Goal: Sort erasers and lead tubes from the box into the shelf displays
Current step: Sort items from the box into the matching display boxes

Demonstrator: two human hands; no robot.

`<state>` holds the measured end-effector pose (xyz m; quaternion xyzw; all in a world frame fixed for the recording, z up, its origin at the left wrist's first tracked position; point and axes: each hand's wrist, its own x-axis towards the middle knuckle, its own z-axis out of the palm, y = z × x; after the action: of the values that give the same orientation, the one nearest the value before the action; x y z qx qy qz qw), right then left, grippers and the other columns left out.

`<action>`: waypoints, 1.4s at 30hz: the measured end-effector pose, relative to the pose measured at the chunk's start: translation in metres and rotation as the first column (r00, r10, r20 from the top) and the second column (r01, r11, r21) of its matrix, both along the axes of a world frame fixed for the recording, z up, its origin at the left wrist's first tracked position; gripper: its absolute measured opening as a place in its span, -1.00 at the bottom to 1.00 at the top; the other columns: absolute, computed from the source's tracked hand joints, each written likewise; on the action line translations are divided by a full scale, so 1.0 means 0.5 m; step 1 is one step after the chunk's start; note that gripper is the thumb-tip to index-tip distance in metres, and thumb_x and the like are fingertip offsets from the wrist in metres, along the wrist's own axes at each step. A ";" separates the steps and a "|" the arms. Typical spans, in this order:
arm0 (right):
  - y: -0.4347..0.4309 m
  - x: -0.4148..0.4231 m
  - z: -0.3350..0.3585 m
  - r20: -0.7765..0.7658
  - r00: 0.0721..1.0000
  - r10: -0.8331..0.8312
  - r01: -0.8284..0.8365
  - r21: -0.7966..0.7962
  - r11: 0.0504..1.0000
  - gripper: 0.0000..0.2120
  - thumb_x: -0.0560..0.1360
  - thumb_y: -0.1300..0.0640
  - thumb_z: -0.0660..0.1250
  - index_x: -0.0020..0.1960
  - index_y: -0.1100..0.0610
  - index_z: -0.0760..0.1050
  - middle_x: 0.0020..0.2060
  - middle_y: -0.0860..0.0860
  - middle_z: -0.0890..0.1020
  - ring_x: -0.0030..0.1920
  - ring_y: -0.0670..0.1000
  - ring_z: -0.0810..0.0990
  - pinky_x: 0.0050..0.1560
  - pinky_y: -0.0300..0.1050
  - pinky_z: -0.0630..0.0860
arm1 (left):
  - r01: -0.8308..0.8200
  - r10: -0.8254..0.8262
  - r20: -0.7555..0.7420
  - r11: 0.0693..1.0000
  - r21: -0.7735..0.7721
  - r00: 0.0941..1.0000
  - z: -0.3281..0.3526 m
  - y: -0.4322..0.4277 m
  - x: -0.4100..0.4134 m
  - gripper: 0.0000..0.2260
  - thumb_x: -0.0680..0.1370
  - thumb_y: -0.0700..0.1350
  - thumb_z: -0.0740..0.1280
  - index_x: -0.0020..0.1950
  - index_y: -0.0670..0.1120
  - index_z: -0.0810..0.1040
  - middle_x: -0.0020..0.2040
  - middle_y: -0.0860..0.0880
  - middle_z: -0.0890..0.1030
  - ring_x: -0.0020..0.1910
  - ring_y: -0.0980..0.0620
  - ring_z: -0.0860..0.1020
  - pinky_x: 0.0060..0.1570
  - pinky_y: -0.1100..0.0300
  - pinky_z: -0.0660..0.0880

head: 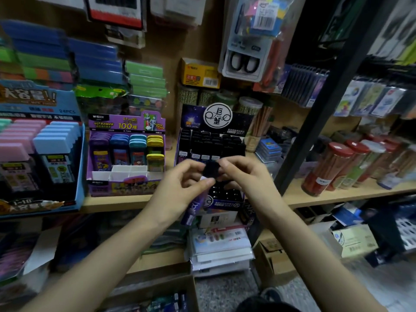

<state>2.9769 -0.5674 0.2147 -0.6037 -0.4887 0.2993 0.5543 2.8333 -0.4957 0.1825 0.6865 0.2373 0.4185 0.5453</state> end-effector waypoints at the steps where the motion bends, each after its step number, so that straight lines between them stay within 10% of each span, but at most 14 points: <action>1: -0.004 0.004 0.005 -0.028 1.000 -0.006 0.006 0.021 1.000 -0.82 0.54 0.16 0.28 0.01 0.25 0.59 -0.22 0.10 0.62 -0.19 0.00 0.59 -0.19 -0.22 0.51 | 0.019 -0.018 -0.006 0.999 0.032 1.000 0.006 -0.002 0.016 -0.79 0.45 -0.27 0.41 -0.08 0.02 0.50 -0.27 0.06 0.49 -0.35 0.31 0.48 -0.28 0.46 0.45; 9: -0.022 0.081 0.037 0.048 0.997 -0.068 0.063 0.101 0.993 -0.87 0.44 0.33 0.38 -0.06 0.16 0.54 -0.26 0.12 0.57 -0.30 -0.10 0.59 -0.26 -0.31 0.56 | 0.058 -0.032 -0.116 0.973 0.224 0.993 0.045 0.008 0.094 -0.87 0.48 -0.12 0.40 -0.03 0.04 0.51 -0.16 0.06 0.54 -0.16 0.14 0.53 -0.11 0.33 0.46; 14: -0.022 0.158 0.049 0.214 0.928 -0.306 0.269 0.184 0.945 -0.88 0.47 0.27 0.38 -0.01 0.15 0.54 -0.15 0.12 0.63 -0.15 0.02 0.64 -0.18 -0.18 0.59 | -0.046 0.431 -0.306 0.637 0.769 0.849 0.055 0.073 0.112 -0.69 0.56 -0.01 0.28 0.29 -0.06 0.46 0.21 0.00 0.47 0.23 0.02 0.40 0.20 0.13 0.27; 19: 0.028 0.157 0.015 0.381 0.868 -0.319 0.247 0.226 0.942 -0.88 0.47 0.25 0.38 -0.02 0.11 0.55 -0.19 -0.09 0.62 -0.16 -0.11 0.61 -0.11 -0.19 0.57 | 0.219 0.555 -0.459 0.445 0.869 0.694 0.037 0.114 0.119 -0.55 0.58 0.01 0.22 0.46 0.00 0.28 0.45 0.01 0.32 0.43 -0.02 0.23 0.37 0.06 0.08; 25: 0.051 0.157 -0.010 0.558 0.794 -0.240 0.116 0.249 0.962 -0.87 0.46 0.26 0.39 -0.03 0.07 0.55 -0.22 -0.28 0.55 -0.19 -0.34 0.54 -0.12 -0.52 0.38 | 0.234 0.545 -0.470 0.447 0.864 0.694 0.024 0.133 0.112 -0.56 0.57 -0.04 0.26 0.44 -0.01 0.31 0.44 0.00 0.34 0.43 -0.04 0.26 0.34 0.07 0.12; 34: 0.077 0.155 -0.020 0.647 0.725 -0.236 0.200 0.129 0.971 -0.85 0.47 0.22 0.38 0.04 0.19 0.56 -0.13 0.00 0.62 -0.11 -0.05 0.55 -0.10 -0.33 0.40 | 0.105 0.554 -0.390 0.476 0.873 0.735 0.020 0.117 0.093 -0.52 0.58 -0.03 0.24 0.48 -0.08 0.25 0.47 -0.06 0.30 0.46 -0.05 0.22 0.43 0.04 0.07; 42: 0.086 0.125 -0.027 0.687 0.638 -0.347 0.302 0.192 0.934 -0.67 0.48 0.23 0.36 0.21 0.23 0.40 0.08 0.13 0.51 0.08 0.06 0.48 0.02 -0.30 0.32 | -0.308 0.521 -0.281 0.775 0.552 0.806 0.021 0.102 0.040 -0.42 0.58 -0.07 0.25 0.51 -0.20 0.09 0.51 -0.12 0.12 0.49 0.00 0.09 0.39 0.31 -0.03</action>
<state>3.0396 -0.5244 0.2011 -0.7329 -0.5562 -0.0758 0.3845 2.8533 -0.4445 0.1928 0.8012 0.3858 0.4187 0.1844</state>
